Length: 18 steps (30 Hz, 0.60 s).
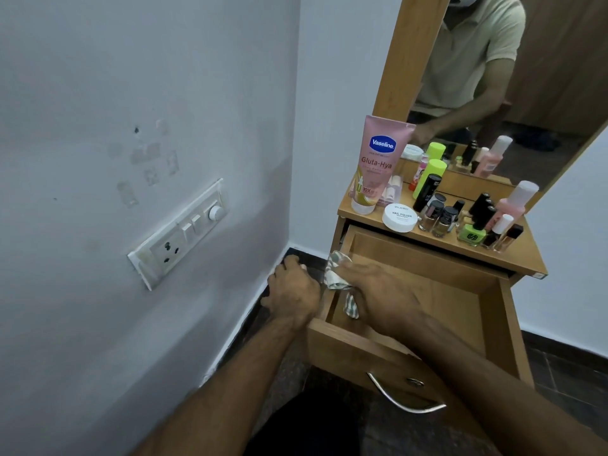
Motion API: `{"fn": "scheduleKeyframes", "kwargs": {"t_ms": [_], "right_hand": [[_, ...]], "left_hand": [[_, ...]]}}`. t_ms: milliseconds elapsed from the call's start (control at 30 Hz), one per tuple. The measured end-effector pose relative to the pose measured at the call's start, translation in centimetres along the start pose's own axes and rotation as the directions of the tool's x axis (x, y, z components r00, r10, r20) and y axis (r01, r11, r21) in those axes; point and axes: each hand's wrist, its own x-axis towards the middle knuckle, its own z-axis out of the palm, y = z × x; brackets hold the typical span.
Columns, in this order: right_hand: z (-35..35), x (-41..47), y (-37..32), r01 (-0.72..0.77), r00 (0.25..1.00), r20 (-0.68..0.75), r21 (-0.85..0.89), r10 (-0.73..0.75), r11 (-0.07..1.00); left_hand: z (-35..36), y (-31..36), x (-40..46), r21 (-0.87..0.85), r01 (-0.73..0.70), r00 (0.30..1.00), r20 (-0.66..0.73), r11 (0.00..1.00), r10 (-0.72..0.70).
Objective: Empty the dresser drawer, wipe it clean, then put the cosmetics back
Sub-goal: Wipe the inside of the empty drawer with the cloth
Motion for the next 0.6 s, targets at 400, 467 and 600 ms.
{"fn": "scheduleKeyframes", "kwargs": {"t_ms": [400, 467, 600], "right_hand": [[-0.6, 6.6, 0.3, -0.257, 0.952, 0.154, -0.070, 0.265, 0.964], [-0.5, 5.1, -0.1, -0.201, 0.968, 0.134, -0.097, 0.213, 0.975], [0.0, 4.9, 0.8, -0.151, 0.983, 0.094, -0.075, 0.158, 0.986]], "left_hand": [[0.0, 0.3, 0.2, 0.280, -0.070, 0.993, 0.111, 0.957, 0.040], [-0.1, 0.4, 0.2, 0.269, -0.059, 0.992, 0.127, 0.961, 0.025], [-0.1, 0.4, 0.2, 0.258, -0.065, 0.988, 0.155, 0.964, 0.025]]}}
